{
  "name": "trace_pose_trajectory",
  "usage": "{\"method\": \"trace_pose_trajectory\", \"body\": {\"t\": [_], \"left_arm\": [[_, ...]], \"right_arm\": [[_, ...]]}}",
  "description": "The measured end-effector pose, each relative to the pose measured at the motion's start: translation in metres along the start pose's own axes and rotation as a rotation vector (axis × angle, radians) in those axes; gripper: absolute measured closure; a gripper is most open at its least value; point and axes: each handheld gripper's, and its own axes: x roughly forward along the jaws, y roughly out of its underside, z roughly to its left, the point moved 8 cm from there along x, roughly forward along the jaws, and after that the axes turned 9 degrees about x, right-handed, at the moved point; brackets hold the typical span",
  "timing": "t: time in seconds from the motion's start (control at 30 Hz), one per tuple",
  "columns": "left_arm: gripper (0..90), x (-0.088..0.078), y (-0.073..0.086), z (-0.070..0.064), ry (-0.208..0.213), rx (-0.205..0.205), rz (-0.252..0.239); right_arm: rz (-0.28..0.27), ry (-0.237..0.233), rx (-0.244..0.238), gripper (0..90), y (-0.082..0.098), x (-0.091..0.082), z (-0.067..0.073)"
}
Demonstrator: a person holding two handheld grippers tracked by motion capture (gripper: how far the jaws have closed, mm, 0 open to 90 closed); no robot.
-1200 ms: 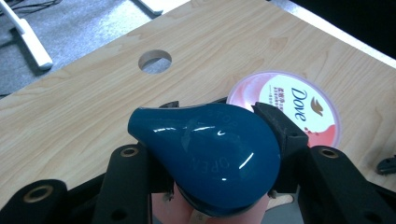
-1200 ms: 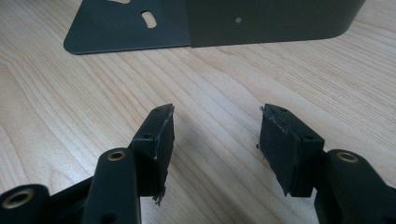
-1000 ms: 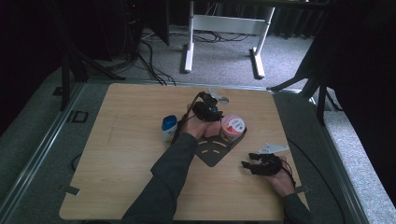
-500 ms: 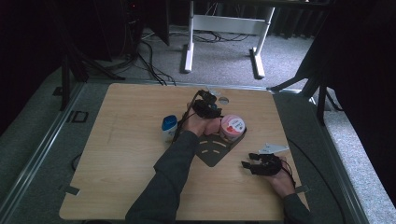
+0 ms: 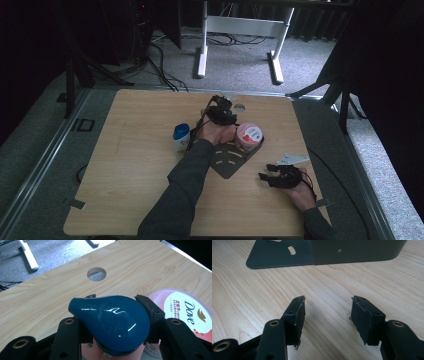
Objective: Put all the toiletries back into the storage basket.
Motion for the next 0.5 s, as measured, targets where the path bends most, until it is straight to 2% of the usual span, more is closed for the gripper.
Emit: {"method": "trace_pose_trajectory", "body": {"t": [0.5], "left_arm": [[53.3,0.0013,-0.0014,-0.0005,0.011,-0.005,-0.011]], "right_arm": [[-0.001,0.000,-0.001,44.6,0.0001,0.0000,0.0001]]}}
